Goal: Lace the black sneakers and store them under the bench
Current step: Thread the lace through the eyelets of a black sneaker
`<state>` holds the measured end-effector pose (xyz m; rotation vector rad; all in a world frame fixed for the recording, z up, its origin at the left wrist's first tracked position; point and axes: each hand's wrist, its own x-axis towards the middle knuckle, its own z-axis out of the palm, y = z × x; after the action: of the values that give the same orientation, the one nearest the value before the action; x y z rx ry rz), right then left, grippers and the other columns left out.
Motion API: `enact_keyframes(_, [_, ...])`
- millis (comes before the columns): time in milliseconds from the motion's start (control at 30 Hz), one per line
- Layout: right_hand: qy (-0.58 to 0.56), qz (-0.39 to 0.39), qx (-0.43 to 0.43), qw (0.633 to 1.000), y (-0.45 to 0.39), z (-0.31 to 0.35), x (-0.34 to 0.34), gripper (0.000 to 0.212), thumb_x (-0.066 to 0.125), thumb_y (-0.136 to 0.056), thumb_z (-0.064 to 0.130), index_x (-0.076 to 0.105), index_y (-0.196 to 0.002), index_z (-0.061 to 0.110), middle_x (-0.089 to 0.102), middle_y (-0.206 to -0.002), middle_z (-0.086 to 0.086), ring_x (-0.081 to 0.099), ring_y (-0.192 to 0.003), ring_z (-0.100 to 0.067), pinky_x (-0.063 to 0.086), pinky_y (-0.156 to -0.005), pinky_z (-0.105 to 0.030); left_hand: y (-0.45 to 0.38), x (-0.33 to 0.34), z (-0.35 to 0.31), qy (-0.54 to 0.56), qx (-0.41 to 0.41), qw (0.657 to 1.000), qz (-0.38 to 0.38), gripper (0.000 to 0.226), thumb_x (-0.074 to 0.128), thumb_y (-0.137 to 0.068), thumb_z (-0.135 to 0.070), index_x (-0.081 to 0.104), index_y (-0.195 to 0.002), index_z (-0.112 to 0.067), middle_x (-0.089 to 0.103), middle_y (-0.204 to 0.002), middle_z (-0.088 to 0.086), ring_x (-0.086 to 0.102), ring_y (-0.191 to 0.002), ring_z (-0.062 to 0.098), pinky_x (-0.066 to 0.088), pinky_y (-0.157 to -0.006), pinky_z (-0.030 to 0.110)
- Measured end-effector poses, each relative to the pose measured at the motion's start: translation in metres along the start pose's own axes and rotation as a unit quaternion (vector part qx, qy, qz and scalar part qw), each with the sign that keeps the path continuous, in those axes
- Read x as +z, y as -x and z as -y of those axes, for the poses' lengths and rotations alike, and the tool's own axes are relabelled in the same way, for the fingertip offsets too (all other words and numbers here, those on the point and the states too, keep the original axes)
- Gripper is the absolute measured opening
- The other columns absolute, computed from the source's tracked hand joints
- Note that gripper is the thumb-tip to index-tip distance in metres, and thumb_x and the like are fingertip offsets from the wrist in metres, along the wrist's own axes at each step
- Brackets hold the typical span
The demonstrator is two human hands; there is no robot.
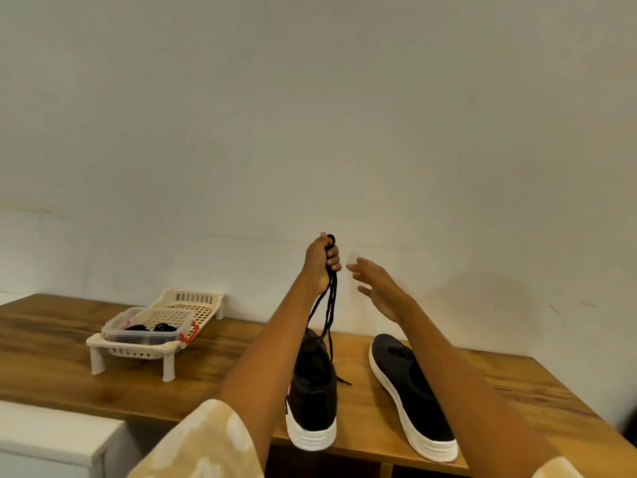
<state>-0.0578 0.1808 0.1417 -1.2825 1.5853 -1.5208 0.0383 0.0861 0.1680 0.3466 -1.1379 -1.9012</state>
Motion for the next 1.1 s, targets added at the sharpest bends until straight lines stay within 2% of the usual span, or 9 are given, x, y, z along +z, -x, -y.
enact_keyframes(100, [-0.009, 0.058, -0.006, 0.998, 0.002, 0.009, 0.022, 0.041, 0.046, -0.096, 0.043, 0.053, -0.118, 0.009, 0.063, -0.108, -0.002, 0.059, -0.102, -0.016, 0.043, -0.093, -0.032, 0.002, 0.015, 0.003, 0.037, -0.001, 0.999, 0.014, 0.041, 0.031, -0.103, -0.033, 0.037, -0.066, -0.017, 0.032, -0.04, -0.008, 0.024, -0.032, 0.005, 0.019, -0.033, 0.017])
enact_keyframes(200, [-0.046, 0.064, -0.016, 0.997, 0.006, -0.001, 0.031, 0.034, 0.043, -0.098, 0.042, 0.052, -0.086, 0.011, 0.043, -0.064, 0.001, 0.044, -0.06, -0.013, 0.05, -0.072, -0.027, 0.001, 0.016, -0.008, 0.065, 0.03, 0.997, -0.006, 0.047, 0.032, -0.102, -0.038, 0.03, -0.059, -0.019, 0.026, -0.037, -0.008, 0.018, -0.029, 0.005, 0.012, -0.03, 0.017])
enact_keyframes(367, [-0.046, 0.029, -0.001, 0.999, 0.012, -0.012, 0.003, 0.035, 0.043, -0.097, 0.043, 0.05, -0.083, 0.012, 0.027, -0.059, 0.004, 0.029, -0.051, -0.009, 0.044, -0.06, -0.024, -0.002, -0.016, -0.018, 0.133, 0.085, 0.985, -0.071, 0.04, 0.028, -0.102, -0.035, 0.046, -0.073, -0.015, 0.026, -0.036, -0.009, 0.018, -0.028, 0.004, 0.013, -0.03, 0.014])
enact_keyframes(500, [-0.07, -0.052, 0.021, 0.996, 0.01, -0.008, 0.004, 0.044, 0.041, -0.096, 0.05, 0.043, -0.07, 0.015, 0.031, -0.055, 0.004, 0.03, -0.048, -0.01, 0.043, -0.061, -0.028, 0.008, -0.034, 0.012, 0.119, 0.054, 0.985, -0.113, 0.04, 0.033, -0.1, -0.032, 0.043, -0.064, -0.017, 0.027, -0.036, -0.008, 0.019, -0.03, 0.006, 0.016, -0.032, 0.016])
enact_keyframes(633, [-0.175, -0.164, -0.003, 0.971, -0.004, -0.002, 0.014, 0.04, 0.045, -0.096, 0.046, 0.058, -0.085, 0.009, 0.062, -0.084, -0.005, 0.061, -0.08, -0.018, 0.047, -0.09, -0.036, 0.021, -0.027, 0.041, -0.091, 0.023, 0.994, -0.054, 0.023, 0.046, -0.097, -0.026, 0.049, -0.077, -0.014, 0.031, -0.043, -0.006, 0.024, -0.034, 0.007, 0.026, -0.037, 0.017])
enact_keyframes(700, [-0.221, -0.168, 0.0, 0.961, -0.007, 0.002, 0.019, 0.042, 0.047, -0.096, 0.044, 0.062, -0.097, 0.005, 0.068, -0.094, -0.008, 0.065, -0.091, -0.021, 0.049, -0.09, -0.033, 0.026, -0.013, 0.048, -0.265, 0.01, 0.964, 0.022, 0.037, 0.041, -0.098, -0.047, 0.055, -0.093, -0.014, 0.044, -0.057, -0.002, 0.04, -0.047, 0.01, 0.038, -0.046, 0.021])
enact_keyframes(800, [-0.264, -0.21, 0.01, 0.941, -0.008, 0.002, 0.02, 0.038, 0.048, -0.096, 0.044, 0.057, -0.084, 0.009, 0.06, -0.068, -0.004, 0.062, -0.067, -0.018, 0.052, -0.08, -0.034, 0.028, 0.001, 0.049, -0.426, -0.029, 0.895, 0.131, 0.058, 0.026, -0.093, -0.063, 0.055, -0.106, -0.014, 0.055, -0.084, 0.001, 0.049, -0.071, 0.014, 0.042, -0.068, 0.025])
enact_keyframes(933, [-0.341, -0.249, 0.005, 0.907, -0.005, 0.001, 0.008, 0.038, 0.051, -0.095, 0.042, 0.043, -0.071, 0.014, 0.035, -0.05, 0.001, 0.035, -0.042, -0.011, 0.049, -0.056, -0.027, 0.026, 0.002, 0.05, -0.54, -0.094, 0.813, 0.197, 0.052, 0.031, -0.094, -0.059, 0.05, -0.08, -0.013, 0.044, -0.074, 0.004, 0.04, -0.071, 0.015, 0.035, -0.077, 0.028])
enact_keyframes(1100, [-0.38, -0.306, 0.016, 0.873, -0.002, -0.011, -0.011, 0.034, 0.043, -0.101, 0.031, 0.037, -0.073, 0.013, 0.027, -0.056, -0.001, 0.027, -0.045, -0.013, 0.04, -0.049, -0.027, 0.021, 0.002, 0.057, -0.478, -0.053, 0.854, 0.199, 0.045, 0.033, -0.099, -0.048, 0.055, -0.11, -0.011, 0.052, -0.108, 0.005, 0.046, -0.101, 0.016, 0.034, -0.089, 0.027])
